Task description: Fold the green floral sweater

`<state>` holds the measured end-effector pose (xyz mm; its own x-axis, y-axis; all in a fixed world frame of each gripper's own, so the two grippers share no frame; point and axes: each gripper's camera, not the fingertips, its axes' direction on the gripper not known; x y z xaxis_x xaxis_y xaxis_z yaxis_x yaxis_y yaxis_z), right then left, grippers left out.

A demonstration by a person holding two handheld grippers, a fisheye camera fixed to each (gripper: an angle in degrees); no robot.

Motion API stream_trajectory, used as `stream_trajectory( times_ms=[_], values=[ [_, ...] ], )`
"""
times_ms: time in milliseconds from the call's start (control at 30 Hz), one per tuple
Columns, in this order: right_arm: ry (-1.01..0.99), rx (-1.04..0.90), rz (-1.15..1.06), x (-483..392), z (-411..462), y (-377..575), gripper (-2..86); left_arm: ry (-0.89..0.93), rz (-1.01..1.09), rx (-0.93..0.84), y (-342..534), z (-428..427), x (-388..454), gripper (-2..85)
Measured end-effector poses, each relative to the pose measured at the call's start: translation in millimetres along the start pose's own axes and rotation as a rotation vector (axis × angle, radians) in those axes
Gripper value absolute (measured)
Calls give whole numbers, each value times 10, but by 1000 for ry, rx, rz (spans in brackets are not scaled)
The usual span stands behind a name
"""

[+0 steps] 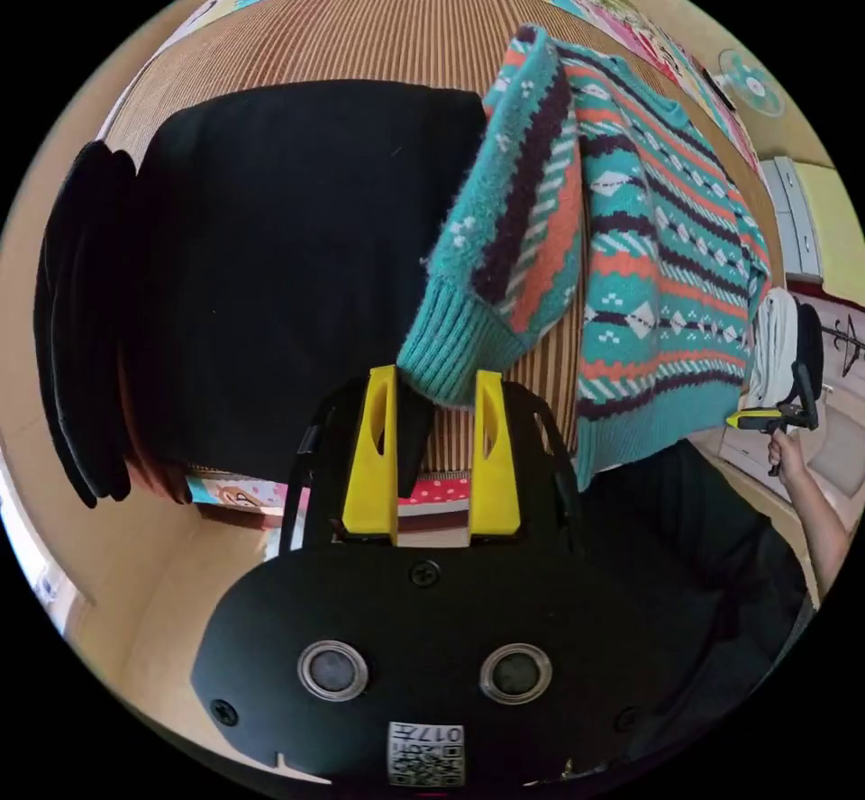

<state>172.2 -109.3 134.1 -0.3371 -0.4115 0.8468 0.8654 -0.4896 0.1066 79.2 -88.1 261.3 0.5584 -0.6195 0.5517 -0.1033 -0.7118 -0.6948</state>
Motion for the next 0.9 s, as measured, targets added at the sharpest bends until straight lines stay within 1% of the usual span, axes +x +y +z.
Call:
stream_trajectory(
  times_ms=[33,100,133,167,200,267,300,333,367,400,433,467,500,567,600,667,700,733,767,800,833,867,900],
  values=[
    [-13,17,2,37,-39,39,4,-80,23,-26,13,-13,65,92],
    [-53,51,5,116,-103,107,3,-65,15,-48,70,-62,55,71],
    [-87,76,10,185,-142,165,3,-3,-5,-42,154,-116,-8,58],
    [-103,91,15,225,-162,198,3,111,-20,-23,263,-208,-100,54],
    [-137,125,29,316,-200,275,3,183,-21,-7,321,-271,-148,52],
    [-202,177,57,472,-248,404,3,441,12,141,617,-753,-337,48],
    [-262,219,83,590,-280,501,3,489,28,183,692,-914,-382,48],
    [-331,272,105,710,-314,606,3,560,57,262,828,-1272,-467,47],
    [-367,301,114,773,-329,662,3,606,78,340,939,-1662,-534,47],
    [-429,352,129,891,-349,761,4,625,92,382,984,-1876,-555,46],
    [-478,391,147,1009,-352,846,4,639,124,466,1043,-2311,-550,45],
    [-499,405,158,1067,-347,882,4,617,153,537,1043,-2723,-470,45],
    [-543,430,174,1182,-330,944,4,604,167,562,1019,-2898,-405,44],
    [-614,475,190,1356,-297,1033,4,580,281,627,770,-3476,93,44],
    [-667,509,213,1479,-267,1095,5,583,320,633,680,-3572,268,45],
    [-765,570,259,1680,-205,1197,6,634,453,628,263,-3737,1067,46],
    [-848,620,292,1826,-146,1271,8,650,481,622,149,-3721,1285,48],
    [-938,674,324,1971,-73,1345,11,679,508,598,-84,-3621,1715,50],
    [-986,702,341,2044,-31,1382,13,698,487,564,-309,-3447,2106,56],
    [-1085,761,375,2184,65,1455,18,699,468,548,-403,-3345,2272,59],
    [-1184,824,422,2317,178,1531,24,676,433,505,-563,-3114,2587,63],
    [-1229,852,450,2377,239,1567,30,636,407,454,-655,-2898,2837,67],
    [-1313,908,516,2483,367,1635,43,609,395,432,-670,-2802,2936,69]
  ],
)
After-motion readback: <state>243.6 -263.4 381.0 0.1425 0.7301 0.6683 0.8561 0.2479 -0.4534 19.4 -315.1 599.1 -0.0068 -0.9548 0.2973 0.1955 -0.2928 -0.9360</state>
